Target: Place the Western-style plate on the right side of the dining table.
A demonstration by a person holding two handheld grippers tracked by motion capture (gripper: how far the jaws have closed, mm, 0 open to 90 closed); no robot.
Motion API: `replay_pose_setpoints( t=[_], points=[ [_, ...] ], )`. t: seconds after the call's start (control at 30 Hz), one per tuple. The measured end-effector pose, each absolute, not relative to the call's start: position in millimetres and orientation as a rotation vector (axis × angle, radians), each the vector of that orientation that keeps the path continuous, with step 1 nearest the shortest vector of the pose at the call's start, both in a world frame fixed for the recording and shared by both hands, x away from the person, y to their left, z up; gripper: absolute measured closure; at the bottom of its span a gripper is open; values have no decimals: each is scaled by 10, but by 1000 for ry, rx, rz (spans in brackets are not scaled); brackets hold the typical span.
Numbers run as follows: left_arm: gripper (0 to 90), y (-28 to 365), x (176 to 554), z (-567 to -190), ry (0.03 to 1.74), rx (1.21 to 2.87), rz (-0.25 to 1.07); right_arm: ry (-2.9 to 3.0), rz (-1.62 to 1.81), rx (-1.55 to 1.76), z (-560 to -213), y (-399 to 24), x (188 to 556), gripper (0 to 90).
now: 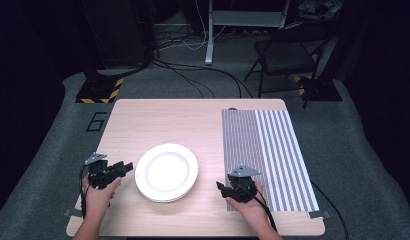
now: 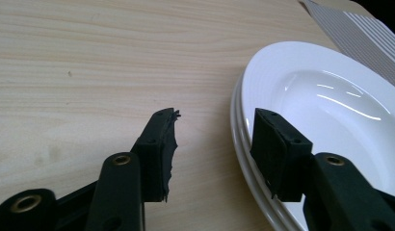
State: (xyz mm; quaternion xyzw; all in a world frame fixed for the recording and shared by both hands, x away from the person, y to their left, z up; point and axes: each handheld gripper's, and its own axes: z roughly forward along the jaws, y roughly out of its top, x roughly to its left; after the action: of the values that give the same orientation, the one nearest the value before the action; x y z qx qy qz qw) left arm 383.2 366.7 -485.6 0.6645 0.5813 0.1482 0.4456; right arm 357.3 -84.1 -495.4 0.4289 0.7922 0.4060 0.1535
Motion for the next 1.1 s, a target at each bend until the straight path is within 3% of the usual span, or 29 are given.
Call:
replay_pose_setpoints(
  t=[0.33, 1.1],
  points=[
    [661, 3595, 3830, -4804, 1404, 1618, 265, 2244, 1190, 1255, -4931, -800, 3649, 474],
    [745, 3508, 3887, -4877, 1433, 1627, 178, 2231, 1213, 1331, -4952, -844, 3710, 491]
  ],
)
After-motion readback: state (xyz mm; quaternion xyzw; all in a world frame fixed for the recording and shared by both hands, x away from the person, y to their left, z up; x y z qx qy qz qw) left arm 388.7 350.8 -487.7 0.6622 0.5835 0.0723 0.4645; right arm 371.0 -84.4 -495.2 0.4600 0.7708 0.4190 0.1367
